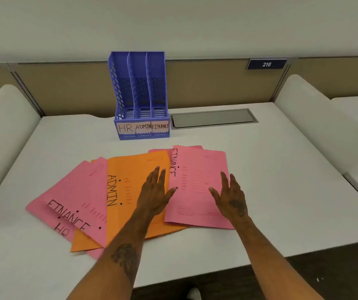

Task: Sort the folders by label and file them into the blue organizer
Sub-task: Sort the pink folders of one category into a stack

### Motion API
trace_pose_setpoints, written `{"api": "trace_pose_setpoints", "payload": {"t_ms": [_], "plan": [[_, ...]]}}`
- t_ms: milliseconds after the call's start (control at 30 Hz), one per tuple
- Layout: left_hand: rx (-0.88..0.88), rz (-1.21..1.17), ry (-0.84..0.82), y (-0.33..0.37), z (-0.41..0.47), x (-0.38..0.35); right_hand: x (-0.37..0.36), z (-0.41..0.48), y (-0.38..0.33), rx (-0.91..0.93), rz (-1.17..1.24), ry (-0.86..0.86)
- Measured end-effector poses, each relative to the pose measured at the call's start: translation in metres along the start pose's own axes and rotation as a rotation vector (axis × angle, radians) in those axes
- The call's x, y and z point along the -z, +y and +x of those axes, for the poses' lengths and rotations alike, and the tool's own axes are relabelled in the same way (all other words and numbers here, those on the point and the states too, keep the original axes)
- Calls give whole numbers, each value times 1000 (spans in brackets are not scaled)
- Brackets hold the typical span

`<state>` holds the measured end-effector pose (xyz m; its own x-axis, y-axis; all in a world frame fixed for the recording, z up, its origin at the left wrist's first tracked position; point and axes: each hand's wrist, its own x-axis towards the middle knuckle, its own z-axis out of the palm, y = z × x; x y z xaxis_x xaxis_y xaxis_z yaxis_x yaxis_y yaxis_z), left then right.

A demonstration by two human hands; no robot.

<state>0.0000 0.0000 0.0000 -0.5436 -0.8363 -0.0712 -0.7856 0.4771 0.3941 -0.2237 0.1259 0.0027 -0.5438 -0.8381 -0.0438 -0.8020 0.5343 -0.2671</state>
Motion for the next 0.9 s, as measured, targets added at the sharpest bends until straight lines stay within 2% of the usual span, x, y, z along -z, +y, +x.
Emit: {"api": "trace_pose_setpoints", "payload": {"t_ms": [233, 333, 500, 700, 900], "plan": [[202, -133, -123, 33, 17, -25, -16, 18, 30, -94, 108, -206], [244, -150, -166, 38, 18, -31, -24, 21, 29, -117, 157, -233], [296, -152, -150, 42, 19, -38, -31, 19, 19, -266, 344, -210], [510, -471, -23, 48, 29, -26, -26, 23, 12, -331, 522, -167], [529, -881, 38, 54, 25, -14, -20, 25, 4, -351, 669, -154]]}}
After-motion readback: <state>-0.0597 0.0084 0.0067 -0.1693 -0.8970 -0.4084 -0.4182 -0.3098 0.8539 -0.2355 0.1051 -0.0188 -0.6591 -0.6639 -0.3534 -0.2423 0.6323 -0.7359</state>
